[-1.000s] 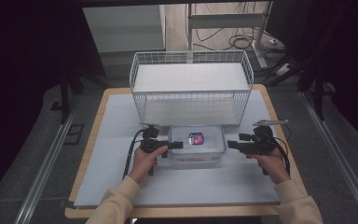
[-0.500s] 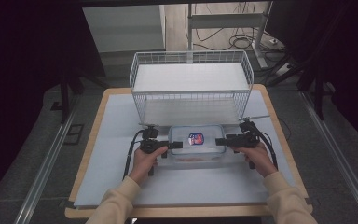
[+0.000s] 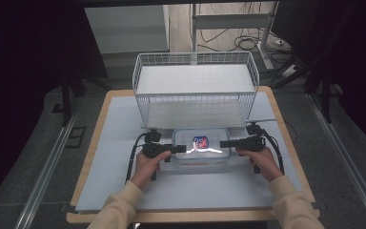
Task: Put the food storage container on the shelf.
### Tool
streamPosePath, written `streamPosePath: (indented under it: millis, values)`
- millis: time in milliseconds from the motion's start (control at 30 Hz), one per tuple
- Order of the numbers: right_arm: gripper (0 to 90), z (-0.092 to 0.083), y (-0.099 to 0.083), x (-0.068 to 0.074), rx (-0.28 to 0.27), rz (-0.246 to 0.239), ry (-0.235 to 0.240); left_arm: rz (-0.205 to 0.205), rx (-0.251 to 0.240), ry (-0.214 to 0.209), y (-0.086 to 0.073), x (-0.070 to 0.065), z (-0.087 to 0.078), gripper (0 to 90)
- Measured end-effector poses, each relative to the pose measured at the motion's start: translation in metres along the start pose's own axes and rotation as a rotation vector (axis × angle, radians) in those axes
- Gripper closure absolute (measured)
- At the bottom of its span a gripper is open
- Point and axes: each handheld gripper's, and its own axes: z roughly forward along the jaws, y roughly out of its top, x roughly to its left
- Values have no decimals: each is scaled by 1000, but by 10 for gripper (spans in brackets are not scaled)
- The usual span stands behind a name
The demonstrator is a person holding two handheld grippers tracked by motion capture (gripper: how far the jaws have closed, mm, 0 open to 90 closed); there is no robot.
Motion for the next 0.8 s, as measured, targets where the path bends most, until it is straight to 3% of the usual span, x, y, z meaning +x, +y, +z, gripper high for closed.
streamPosePath:
  millis: [200,400,800]
  values:
    - [422,-7,-6,7,-29,-28,-5,30,-36,10,-8,-7,-7,306]
    - [452,-14,-15,17,-52,-88,-26,64,-62,31,-16,-16,-13,350]
    - [497,-23,-29,25,-89,-136,-20,109,-113,38,-32,-25,-21,407]
